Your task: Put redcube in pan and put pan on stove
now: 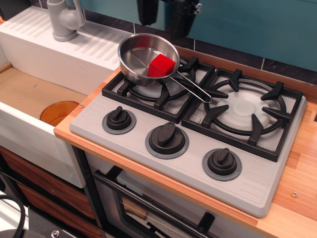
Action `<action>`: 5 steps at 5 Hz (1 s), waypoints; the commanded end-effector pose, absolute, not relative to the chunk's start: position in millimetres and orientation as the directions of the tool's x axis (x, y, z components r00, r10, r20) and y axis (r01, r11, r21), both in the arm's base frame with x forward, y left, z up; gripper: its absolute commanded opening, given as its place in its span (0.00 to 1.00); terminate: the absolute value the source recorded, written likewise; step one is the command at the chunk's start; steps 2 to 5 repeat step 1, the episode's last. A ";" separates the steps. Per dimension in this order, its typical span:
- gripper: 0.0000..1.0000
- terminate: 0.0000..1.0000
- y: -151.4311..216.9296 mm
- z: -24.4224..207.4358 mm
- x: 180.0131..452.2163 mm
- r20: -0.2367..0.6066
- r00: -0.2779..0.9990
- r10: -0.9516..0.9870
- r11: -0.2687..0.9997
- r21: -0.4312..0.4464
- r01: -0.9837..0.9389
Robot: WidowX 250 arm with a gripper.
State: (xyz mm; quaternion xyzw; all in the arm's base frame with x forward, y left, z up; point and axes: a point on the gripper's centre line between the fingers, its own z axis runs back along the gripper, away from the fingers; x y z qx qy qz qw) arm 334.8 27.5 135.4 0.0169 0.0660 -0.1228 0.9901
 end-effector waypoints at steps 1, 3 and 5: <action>1.00 1.00 8.1 156.4 337.7 -0.082 0.957 -0.279 0.959 0.031 0.282; 1.00 1.00 8.1 156.4 337.7 -0.082 0.957 -0.279 0.959 0.031 0.282; 1.00 1.00 8.1 156.4 337.7 -0.082 0.957 -0.279 0.959 0.031 0.282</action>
